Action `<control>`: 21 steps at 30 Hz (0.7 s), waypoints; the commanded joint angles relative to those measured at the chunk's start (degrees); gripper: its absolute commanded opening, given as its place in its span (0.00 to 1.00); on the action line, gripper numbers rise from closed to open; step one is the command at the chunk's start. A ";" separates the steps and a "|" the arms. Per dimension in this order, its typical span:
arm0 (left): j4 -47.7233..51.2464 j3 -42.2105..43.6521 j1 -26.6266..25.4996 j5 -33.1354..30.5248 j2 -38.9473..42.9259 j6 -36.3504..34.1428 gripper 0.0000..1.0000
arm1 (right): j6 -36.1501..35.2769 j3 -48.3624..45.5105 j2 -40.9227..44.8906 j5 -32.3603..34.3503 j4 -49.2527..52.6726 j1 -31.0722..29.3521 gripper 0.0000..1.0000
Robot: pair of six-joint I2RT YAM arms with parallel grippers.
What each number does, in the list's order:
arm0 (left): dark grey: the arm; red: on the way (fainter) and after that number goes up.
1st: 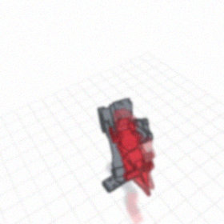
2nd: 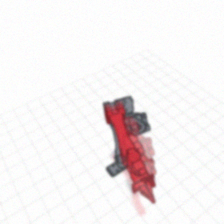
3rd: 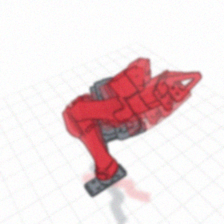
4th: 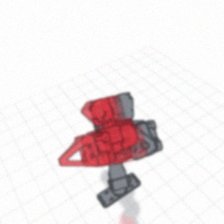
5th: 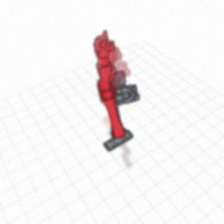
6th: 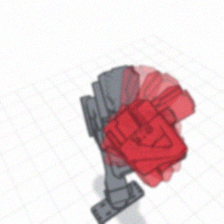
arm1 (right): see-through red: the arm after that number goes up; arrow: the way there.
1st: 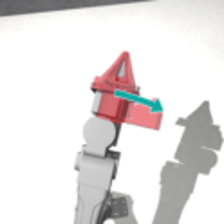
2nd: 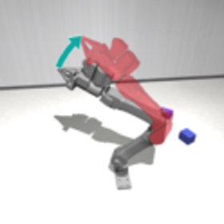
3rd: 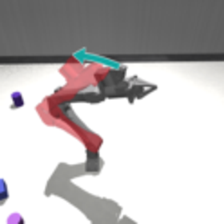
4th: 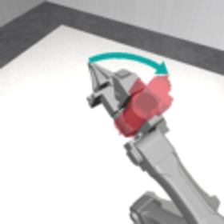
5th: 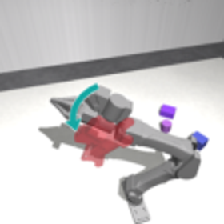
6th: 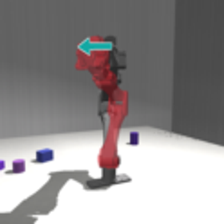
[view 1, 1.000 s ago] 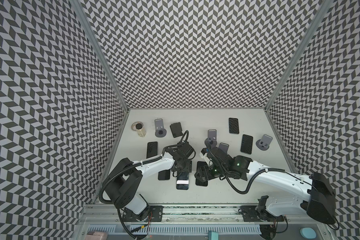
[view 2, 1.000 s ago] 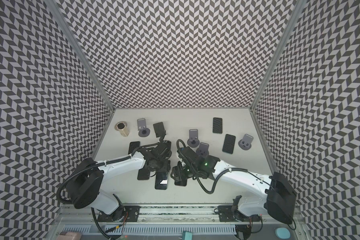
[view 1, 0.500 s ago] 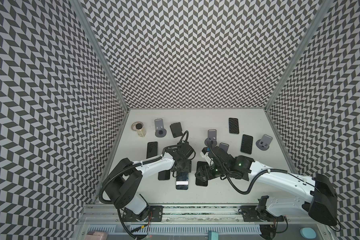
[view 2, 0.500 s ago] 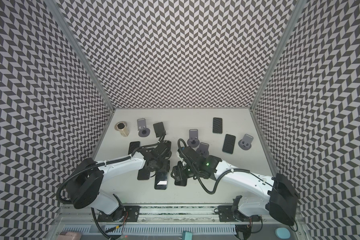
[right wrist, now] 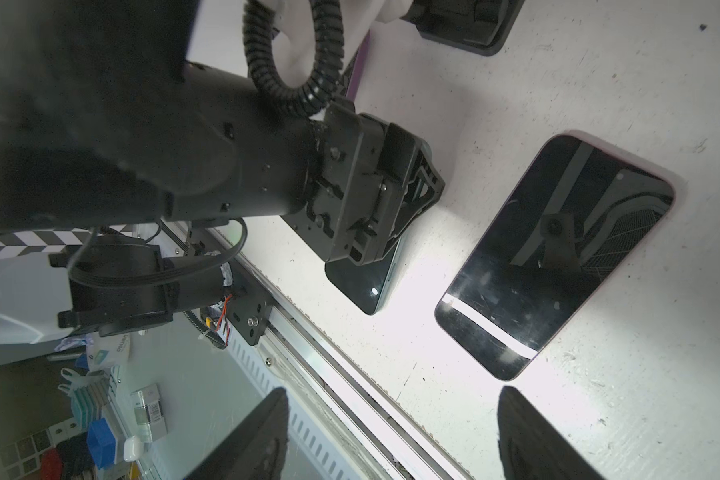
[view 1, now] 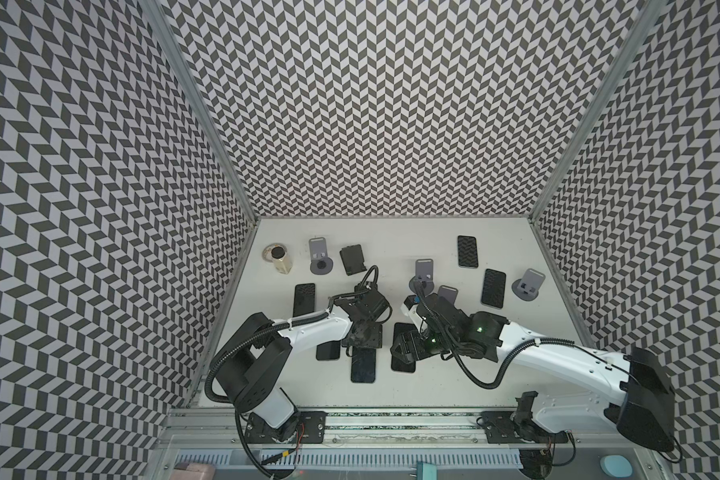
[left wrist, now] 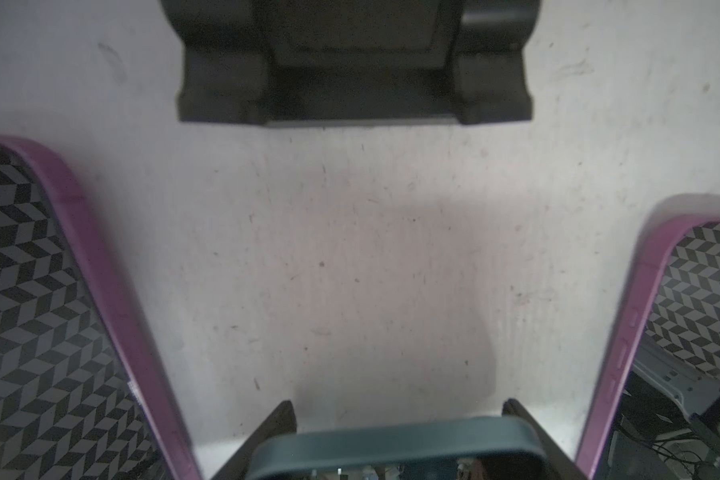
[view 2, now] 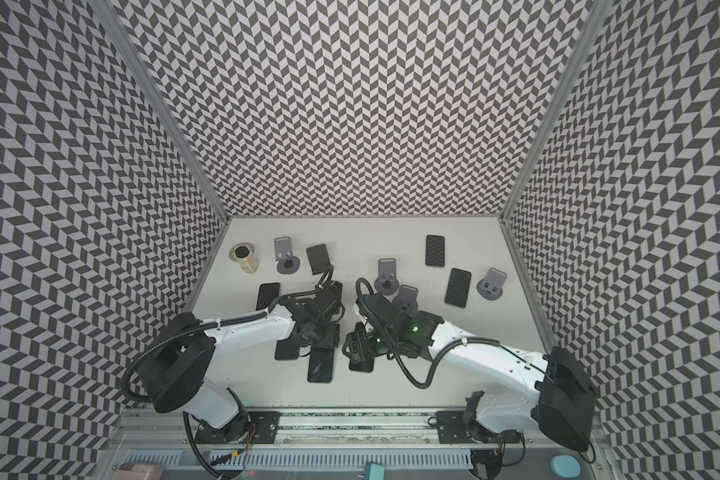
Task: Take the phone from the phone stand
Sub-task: 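Lower both phones flat onto the table beside the purple-edged phones, then open both grippers and release the phones on the table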
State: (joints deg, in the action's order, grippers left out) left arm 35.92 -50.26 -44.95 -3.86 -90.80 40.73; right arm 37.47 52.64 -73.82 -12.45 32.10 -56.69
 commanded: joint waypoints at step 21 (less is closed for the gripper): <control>-1.72 2.27 -0.78 -3.26 -0.70 2.34 0.70 | -1.08 -1.39 2.17 -0.03 -2.04 0.81 0.78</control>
State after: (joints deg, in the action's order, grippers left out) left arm 34.94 -49.69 -45.36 -5.37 -91.05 42.13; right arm 37.04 51.68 -73.38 -12.45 31.73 -56.10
